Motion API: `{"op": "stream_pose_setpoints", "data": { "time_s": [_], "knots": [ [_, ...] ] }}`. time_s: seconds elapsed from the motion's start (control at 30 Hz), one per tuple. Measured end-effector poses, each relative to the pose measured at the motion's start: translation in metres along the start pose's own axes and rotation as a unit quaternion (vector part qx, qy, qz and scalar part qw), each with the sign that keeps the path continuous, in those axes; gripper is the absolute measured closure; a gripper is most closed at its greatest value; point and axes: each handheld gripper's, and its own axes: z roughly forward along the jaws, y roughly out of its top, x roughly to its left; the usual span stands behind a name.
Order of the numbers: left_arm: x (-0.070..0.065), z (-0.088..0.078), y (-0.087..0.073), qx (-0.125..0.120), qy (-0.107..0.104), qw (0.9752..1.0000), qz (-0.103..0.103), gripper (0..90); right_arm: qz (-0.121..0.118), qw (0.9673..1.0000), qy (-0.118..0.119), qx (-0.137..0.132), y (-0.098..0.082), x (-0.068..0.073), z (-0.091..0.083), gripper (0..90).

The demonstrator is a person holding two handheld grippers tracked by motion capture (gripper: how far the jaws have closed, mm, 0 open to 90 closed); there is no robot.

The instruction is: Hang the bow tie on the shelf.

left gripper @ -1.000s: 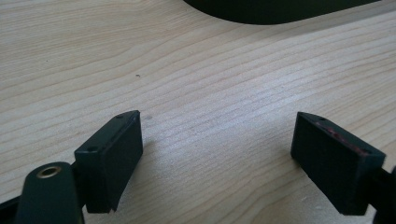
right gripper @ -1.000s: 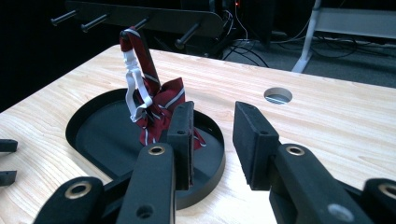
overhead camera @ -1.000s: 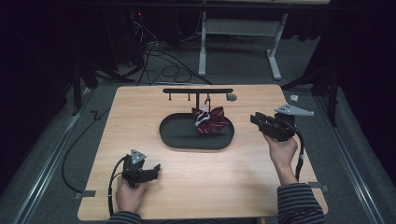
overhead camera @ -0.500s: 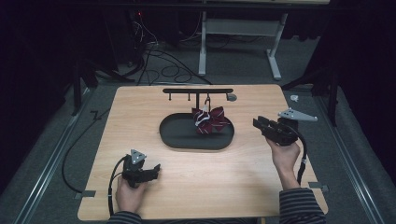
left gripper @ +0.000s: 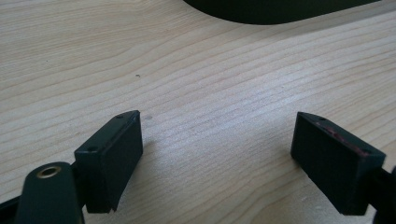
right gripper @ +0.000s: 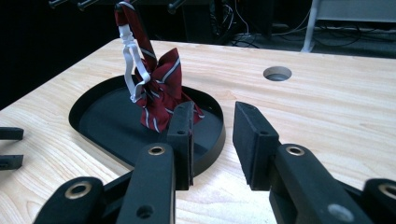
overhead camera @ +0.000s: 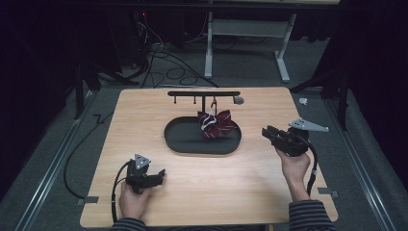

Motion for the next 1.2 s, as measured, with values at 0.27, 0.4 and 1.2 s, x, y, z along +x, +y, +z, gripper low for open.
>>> {"op": "stream_pose_setpoints", "data": {
  "time_s": [0.27, 0.4, 1.2],
  "knots": [
    [0.000, 0.000, 0.000, 0.000, 0.000, 1.0000, 0.000, 17.1, 0.012, 0.9999, 0.002, 0.002, -0.011, -0.003, -0.002, 70.7],
    [0.000, 0.000, 0.000, 0.000, 0.000, 1.0000, 0.000, 17.0, 0.014, 0.9999, 0.004, 0.004, -0.016, -0.003, -0.002, 70.7],
    [0.000, 0.000, 0.000, 0.000, 0.000, 1.0000, 0.000, 17.1, 0.030, 0.9994, 0.007, 0.017, -0.041, -0.005, -0.001, 70.7]
  ]
}}
